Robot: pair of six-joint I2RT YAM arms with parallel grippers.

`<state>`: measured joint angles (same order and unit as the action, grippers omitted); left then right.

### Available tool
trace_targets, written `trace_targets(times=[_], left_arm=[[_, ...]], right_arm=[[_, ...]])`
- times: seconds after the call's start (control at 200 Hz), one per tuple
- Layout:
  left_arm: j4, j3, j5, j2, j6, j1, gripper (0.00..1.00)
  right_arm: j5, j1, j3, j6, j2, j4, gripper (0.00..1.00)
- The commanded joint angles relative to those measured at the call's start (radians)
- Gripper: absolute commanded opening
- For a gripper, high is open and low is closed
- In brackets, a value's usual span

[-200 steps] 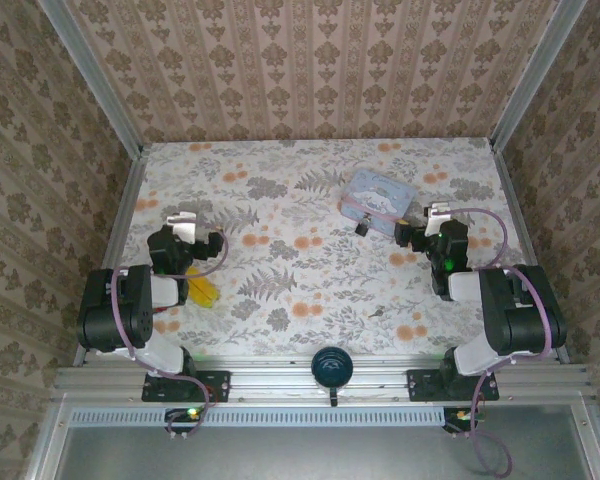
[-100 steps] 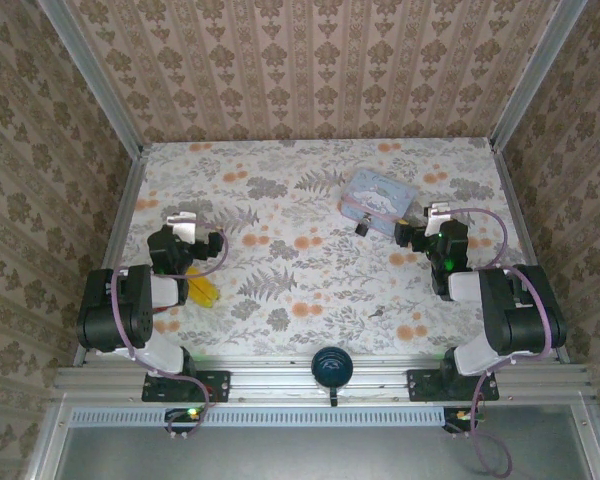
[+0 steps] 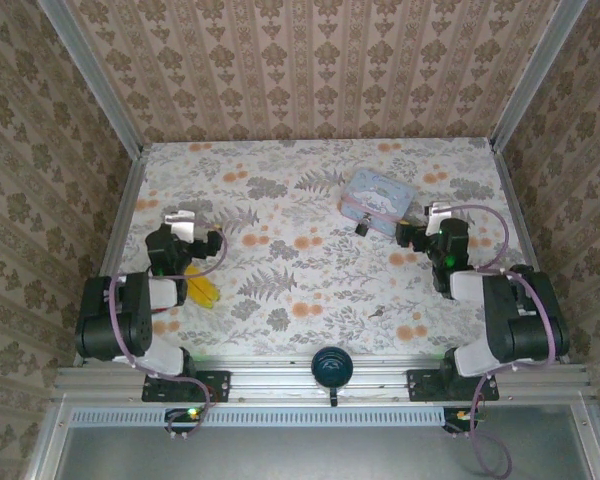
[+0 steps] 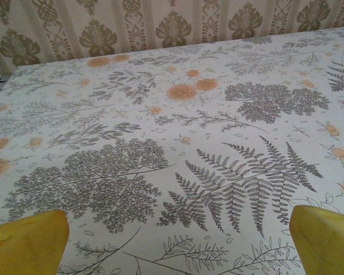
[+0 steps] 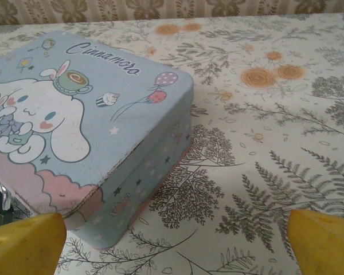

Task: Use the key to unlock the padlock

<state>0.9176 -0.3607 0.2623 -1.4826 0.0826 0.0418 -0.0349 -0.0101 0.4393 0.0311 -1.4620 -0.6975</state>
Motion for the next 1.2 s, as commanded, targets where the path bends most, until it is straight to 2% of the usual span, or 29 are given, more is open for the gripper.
trace_targets(times=[0.0, 0.095, 0.24, 0.38, 0.48, 0.545, 0.715, 0.825, 0.99, 1.095, 1.195], left_arm=[[-0.083, 0.005, -0.039, 0.114, -0.006, -0.002, 1.00], [-0.179, -0.004, -0.091, 0.217, -0.024, -0.013, 1.00], [-0.287, -0.022, -0.127, 0.367, -0.151, -0.042, 1.00], [-0.440, -0.066, -0.167, 0.475, -0.238, -0.134, 1.00], [-0.489, -0.067, -0.241, 0.527, -0.253, -0.214, 1.00], [-0.511, -0.070, -0.247, 0.546, -0.283, -0.248, 1.00], [-0.590, -0.095, -0.237, 0.564, -0.356, -0.350, 1.00], [-0.595, -0.093, -0.258, 0.566, -0.388, -0.428, 1.00], [-0.516, -0.078, -0.305, 0.532, -0.435, -0.531, 1.00], [-0.471, -0.086, -0.311, 0.478, -0.440, -0.553, 1.00], [-0.464, -0.110, -0.311, 0.429, -0.440, -0.562, 1.00]], right_arm=[[0.052, 0.006, 0.065, 0.032, 0.108, 0.170, 1.00], [0.104, 0.015, 0.071, 0.076, 0.184, 0.255, 1.00], [0.190, 0.048, 0.111, 0.143, 0.296, 0.460, 1.00], [0.273, 0.120, 0.166, 0.175, 0.374, 0.694, 1.00], [0.360, 0.191, 0.221, 0.226, 0.398, 0.887, 1.00], [0.402, 0.237, 0.260, 0.286, 0.403, 1.022, 1.00], [0.449, 0.379, 0.327, 0.500, 0.428, 1.349, 0.87], [0.429, 0.471, 0.328, 0.623, 0.456, 1.489, 0.78], [0.350, 0.550, 0.331, 0.743, 0.453, 1.635, 0.66], [0.257, 0.578, 0.321, 0.767, 0.446, 1.648, 0.63], [0.146, 0.591, 0.294, 0.787, 0.440, 1.589, 0.58]])
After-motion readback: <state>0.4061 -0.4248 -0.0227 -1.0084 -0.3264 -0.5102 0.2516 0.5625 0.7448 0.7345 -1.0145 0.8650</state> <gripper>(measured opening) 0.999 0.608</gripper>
